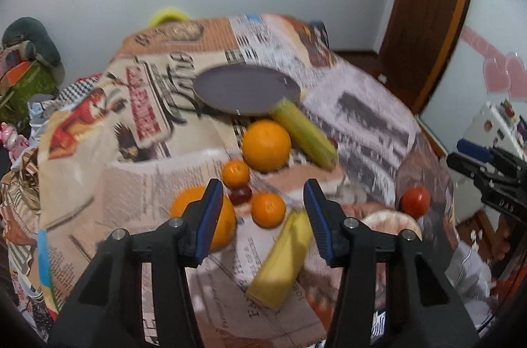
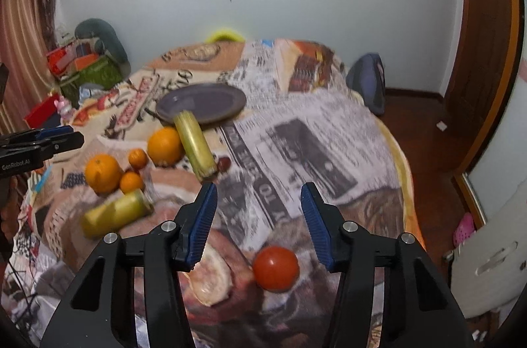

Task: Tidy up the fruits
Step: 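Move the left tool to the yellow cylinder while the right tool approaches the red tomato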

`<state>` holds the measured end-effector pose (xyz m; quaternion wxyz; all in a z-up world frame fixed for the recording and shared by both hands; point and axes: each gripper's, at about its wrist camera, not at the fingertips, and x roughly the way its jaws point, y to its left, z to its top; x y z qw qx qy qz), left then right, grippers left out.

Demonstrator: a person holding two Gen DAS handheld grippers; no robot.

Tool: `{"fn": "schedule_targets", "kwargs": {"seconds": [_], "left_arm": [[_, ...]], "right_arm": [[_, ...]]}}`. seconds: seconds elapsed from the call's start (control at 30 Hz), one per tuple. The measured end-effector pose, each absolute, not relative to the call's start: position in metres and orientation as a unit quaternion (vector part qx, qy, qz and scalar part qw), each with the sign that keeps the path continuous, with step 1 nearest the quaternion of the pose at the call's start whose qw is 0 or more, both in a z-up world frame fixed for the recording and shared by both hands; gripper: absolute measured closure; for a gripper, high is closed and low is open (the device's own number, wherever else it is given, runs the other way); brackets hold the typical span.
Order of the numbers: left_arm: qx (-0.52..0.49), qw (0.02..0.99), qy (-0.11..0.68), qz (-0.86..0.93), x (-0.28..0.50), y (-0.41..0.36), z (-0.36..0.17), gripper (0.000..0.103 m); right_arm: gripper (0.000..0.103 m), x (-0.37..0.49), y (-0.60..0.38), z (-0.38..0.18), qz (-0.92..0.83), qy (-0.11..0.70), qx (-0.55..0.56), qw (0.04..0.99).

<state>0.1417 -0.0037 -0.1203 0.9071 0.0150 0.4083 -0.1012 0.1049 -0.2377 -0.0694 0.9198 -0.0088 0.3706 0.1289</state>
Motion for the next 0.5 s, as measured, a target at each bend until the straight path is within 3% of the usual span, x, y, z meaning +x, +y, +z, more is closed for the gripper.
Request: {"fn": "schedule_targets", "kwargs": {"seconds": [0.5], "left_arm": [[0.048,0.851,0.506,-0.136,0.145,-0.037,-0.188,0.052]], "right_arm": [[0.053,0.111,-0.247,-0.120,0.132,0.444,-0.003,0.886]]}}
